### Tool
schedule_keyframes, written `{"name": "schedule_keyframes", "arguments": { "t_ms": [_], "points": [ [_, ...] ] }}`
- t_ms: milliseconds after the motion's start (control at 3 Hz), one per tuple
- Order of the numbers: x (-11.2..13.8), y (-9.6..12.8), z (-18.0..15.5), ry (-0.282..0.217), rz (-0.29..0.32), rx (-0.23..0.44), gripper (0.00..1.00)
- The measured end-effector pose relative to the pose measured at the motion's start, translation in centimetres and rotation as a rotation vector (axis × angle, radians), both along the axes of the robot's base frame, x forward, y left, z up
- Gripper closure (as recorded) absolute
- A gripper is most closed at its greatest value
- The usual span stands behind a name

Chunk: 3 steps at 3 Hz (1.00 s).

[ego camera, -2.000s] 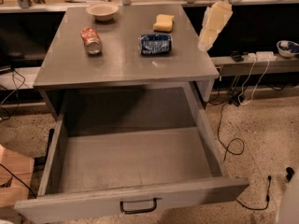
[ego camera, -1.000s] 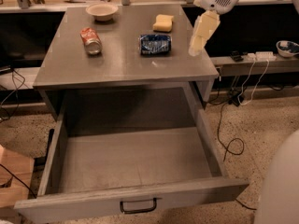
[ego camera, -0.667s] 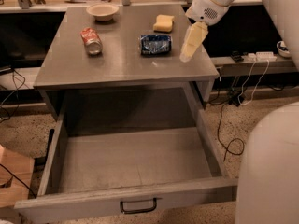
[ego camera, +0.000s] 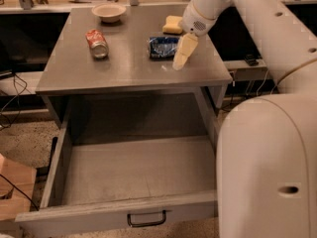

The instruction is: Place pepsi can into top drawer

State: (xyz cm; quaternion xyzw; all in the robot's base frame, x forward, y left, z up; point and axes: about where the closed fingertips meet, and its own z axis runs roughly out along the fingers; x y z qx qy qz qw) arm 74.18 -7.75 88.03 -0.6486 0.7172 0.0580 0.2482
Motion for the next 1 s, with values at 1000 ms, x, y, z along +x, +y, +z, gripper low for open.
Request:
{"name": "schedule_keyframes", "arguments": {
  "t_ms": [1000],
  "points": [
    [4.6,5.4,-4.7,0.044,0.049,0.047,0.19]
  ]
}}
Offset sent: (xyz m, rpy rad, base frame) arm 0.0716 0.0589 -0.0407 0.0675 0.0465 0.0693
